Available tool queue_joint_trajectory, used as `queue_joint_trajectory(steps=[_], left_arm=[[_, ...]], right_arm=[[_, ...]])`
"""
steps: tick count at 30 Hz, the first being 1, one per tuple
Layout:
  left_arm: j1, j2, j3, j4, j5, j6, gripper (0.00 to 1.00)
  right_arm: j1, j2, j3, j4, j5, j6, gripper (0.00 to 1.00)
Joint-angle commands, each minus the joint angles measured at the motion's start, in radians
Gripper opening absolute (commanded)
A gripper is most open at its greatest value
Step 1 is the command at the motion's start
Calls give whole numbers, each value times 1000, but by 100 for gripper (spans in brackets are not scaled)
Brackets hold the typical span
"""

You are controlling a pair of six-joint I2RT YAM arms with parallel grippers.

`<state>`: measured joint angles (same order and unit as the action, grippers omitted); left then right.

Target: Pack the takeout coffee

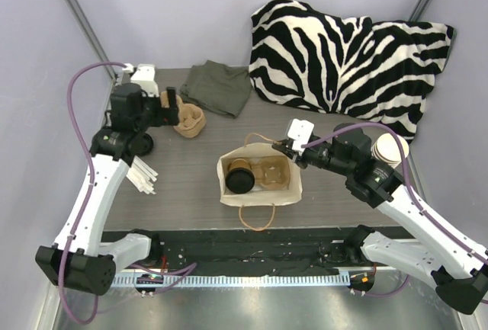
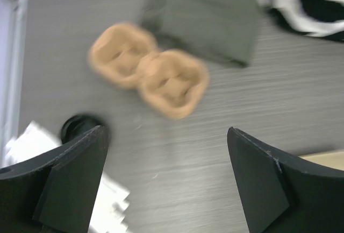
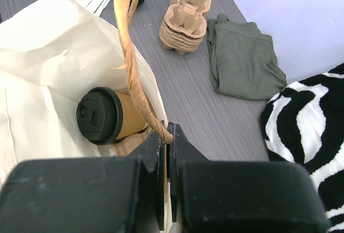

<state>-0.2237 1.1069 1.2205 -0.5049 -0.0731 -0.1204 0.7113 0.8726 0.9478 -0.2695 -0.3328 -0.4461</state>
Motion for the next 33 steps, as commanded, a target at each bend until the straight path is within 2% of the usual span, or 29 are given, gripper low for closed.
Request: queue_joint_trajectory(steps=[1, 7, 12, 14, 16, 23, 33], left_arm=[[168, 76, 97, -203, 100, 13, 94], [313, 266, 258, -515, 82, 34, 89], [432, 330, 264, -583, 70, 1, 81], [489, 337, 240, -578, 96, -16, 78], [517, 346, 220, -567, 99, -18, 75], [635, 390, 136, -546, 145, -36, 65], [713, 516, 155, -472, 171, -55, 50]], right_arm=[[2, 17, 12, 62, 29, -2, 1], [-1, 74, 31, 49, 57, 9, 1], [-19, 126, 48, 32, 100, 18, 3], [-29, 138, 58, 27, 101, 18, 10], [-33, 143, 66, 24, 103, 24, 13], [-39, 151, 104, 12, 124, 53, 41], [-39, 144, 166, -2, 120, 104, 63]])
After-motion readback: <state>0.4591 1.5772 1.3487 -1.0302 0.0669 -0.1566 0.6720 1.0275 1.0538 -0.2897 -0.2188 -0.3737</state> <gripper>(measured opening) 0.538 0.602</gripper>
